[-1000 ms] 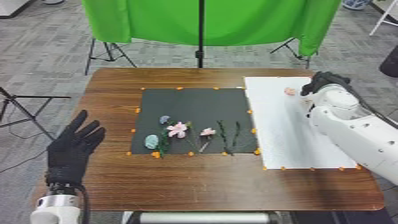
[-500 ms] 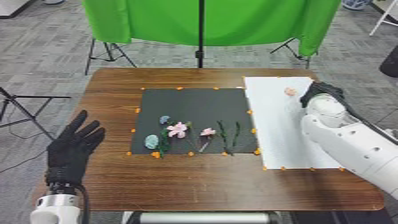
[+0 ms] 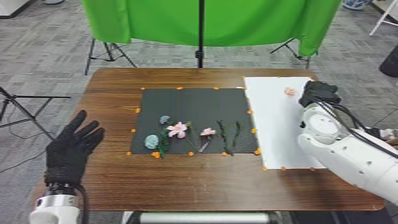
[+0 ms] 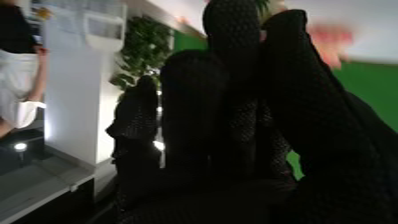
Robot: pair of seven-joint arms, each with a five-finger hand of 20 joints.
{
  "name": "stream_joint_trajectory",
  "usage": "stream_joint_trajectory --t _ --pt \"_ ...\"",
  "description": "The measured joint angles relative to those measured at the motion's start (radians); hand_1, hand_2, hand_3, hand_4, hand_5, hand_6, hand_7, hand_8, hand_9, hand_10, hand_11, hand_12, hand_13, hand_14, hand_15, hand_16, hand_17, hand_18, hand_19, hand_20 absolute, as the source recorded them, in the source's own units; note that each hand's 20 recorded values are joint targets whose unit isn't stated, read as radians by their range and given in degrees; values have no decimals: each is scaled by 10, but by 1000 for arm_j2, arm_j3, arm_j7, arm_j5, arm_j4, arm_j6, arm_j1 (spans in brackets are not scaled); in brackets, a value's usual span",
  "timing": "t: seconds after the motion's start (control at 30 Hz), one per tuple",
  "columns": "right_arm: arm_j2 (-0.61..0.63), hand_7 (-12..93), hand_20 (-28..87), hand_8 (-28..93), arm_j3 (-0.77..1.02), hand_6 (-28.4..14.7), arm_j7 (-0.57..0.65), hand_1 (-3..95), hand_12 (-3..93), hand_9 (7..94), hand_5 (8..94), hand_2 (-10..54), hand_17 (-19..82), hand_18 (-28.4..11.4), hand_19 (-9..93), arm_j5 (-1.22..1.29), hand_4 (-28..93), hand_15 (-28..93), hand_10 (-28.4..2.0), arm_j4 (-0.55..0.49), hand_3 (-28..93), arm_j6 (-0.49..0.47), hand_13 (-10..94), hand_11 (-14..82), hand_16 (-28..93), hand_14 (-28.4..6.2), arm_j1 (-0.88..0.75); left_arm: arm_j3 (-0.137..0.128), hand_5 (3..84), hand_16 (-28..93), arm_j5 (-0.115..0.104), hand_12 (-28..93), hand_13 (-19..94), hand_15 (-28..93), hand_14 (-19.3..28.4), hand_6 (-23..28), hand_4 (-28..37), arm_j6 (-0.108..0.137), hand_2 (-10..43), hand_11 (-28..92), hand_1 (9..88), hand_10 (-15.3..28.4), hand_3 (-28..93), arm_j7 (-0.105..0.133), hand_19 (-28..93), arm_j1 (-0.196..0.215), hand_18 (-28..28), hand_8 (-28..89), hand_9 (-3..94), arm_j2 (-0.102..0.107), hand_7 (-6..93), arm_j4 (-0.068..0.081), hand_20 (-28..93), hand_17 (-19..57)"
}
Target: Arrange flowers
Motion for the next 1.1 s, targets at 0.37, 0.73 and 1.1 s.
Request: stream_joint_trajectory --t 0.37,0.73,1.1 --pt "49 200 454 11 28 34 -173 564 376 937 867 -95 267 -196 856 -73 -283 674 -34 -323 697 96 733 151 293 -30 -2 -11 358 -108 7 104 196 549 272 77 -283 -2 70 226 213 196 798 -15 582 0 284 -78 318 -7 70 0 -2 -85" --pt "-67 203 450 15 -89 34 -294 555 394 928 858 -95 240 -187 844 -190 -283 686 -45 -401 705 -4 701 148 301 -25 -41 -11 358 -109 11 104 197 548 271 77 -283 -5 71 226 212 197 798 -26 582 -1 284 -78 318 -11 69 0 -2 -85" --pt "-88 205 455 -13 -85 46 -292 525 393 870 805 -95 202 -186 828 -192 -283 709 -55 -386 723 -77 636 173 297 -38 -94 -21 358 -108 16 104 197 548 271 77 -283 -7 71 226 213 196 798 -44 582 0 284 -78 318 -13 69 0 -2 -84"
